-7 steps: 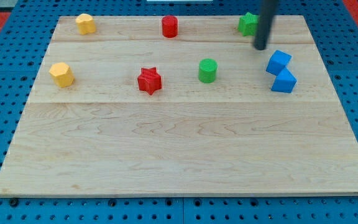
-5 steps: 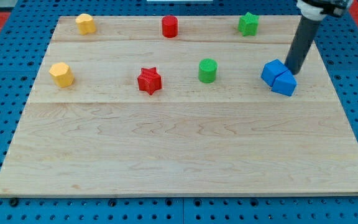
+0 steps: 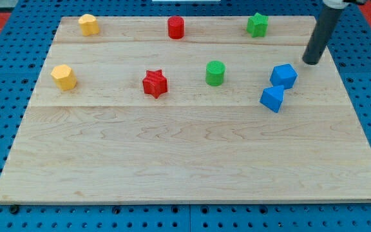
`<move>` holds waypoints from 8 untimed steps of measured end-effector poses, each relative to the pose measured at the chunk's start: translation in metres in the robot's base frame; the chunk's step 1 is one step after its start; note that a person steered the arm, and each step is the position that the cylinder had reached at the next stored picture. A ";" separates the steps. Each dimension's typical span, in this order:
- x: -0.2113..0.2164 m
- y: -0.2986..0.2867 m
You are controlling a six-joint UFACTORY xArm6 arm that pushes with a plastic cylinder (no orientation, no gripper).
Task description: Separate the blue blocks
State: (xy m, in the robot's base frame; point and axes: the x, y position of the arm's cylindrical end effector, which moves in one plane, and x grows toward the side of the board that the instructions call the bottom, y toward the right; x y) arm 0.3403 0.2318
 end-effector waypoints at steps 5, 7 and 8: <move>0.108 -0.066; 0.060 -0.129; 0.089 -0.186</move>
State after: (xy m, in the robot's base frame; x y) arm 0.4297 0.0456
